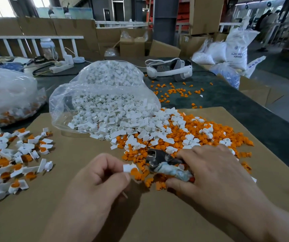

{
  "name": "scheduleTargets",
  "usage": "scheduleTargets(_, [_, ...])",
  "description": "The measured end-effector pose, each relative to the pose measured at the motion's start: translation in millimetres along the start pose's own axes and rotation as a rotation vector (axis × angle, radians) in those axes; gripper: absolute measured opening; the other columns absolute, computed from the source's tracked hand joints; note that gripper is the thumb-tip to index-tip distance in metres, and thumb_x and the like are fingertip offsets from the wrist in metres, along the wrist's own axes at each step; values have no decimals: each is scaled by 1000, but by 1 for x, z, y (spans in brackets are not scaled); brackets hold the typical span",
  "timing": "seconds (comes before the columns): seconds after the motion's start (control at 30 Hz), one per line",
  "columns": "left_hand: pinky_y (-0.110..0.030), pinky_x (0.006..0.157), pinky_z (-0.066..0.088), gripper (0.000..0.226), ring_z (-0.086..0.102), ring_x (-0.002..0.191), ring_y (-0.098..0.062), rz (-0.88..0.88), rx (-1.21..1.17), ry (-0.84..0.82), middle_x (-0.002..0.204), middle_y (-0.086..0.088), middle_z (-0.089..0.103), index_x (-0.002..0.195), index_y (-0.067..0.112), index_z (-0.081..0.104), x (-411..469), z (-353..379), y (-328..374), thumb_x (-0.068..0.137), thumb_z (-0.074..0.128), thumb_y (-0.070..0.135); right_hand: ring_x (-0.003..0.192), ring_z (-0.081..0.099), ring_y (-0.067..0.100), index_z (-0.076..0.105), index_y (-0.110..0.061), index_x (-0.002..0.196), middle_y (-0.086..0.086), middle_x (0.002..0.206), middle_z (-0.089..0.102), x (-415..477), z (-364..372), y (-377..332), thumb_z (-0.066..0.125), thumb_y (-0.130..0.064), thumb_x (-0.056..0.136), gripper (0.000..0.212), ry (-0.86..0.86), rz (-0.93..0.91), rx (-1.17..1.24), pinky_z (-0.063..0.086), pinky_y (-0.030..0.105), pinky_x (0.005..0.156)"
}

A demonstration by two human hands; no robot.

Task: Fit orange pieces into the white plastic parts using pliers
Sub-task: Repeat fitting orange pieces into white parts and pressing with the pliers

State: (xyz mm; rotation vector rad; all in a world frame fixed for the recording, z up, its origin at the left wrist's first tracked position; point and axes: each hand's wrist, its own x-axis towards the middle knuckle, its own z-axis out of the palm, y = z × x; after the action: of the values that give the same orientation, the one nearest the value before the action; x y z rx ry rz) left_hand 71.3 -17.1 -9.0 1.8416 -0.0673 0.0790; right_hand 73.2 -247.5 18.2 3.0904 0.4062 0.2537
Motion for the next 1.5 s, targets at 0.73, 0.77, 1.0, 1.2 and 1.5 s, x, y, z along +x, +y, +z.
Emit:
scheduleTargets(0.73, [-25,63,55,59,70,68,-23,-54,-297,-316,79,-16,74,91,21,79,-2,10,8,39,96,45,66,54,5,65,-30,87,-14,77,59,-6,-9,-28,41,-38,91,26,188,-367,169,48,21,57])
scheduleTargets(0.77, [-24,62,55,61,70,68,-23,-62,-279,-344,78,-14,74,89,21,79,-2,8,9,39,97,51,66,55,5,66,-31,88,-14,77,60,-5,-7,-29,41,-38,91,26,173,-381,150,48,21,56])
scheduleTargets(1.0, [-26,55,48,58,63,61,-22,-182,-286,-493,66,-9,67,76,22,72,-1,4,5,38,98,57,66,54,6,53,-30,94,-11,77,58,-2,7,-32,42,-35,87,13,135,-428,125,48,20,53])
scheduleTargets(1.2, [-29,64,43,47,62,71,-17,-23,-199,-452,78,-4,70,89,26,72,-1,2,-5,60,92,57,53,54,-6,64,-39,66,-22,61,55,-4,-10,-37,36,-44,79,32,115,-337,212,36,5,45])
scheduleTargets(1.5, [-17,60,53,65,69,67,-12,175,-41,-192,79,2,73,101,41,71,-8,8,6,48,83,77,89,49,0,50,-38,97,-19,93,50,-11,-22,-33,41,-46,97,12,99,-289,590,40,16,72])
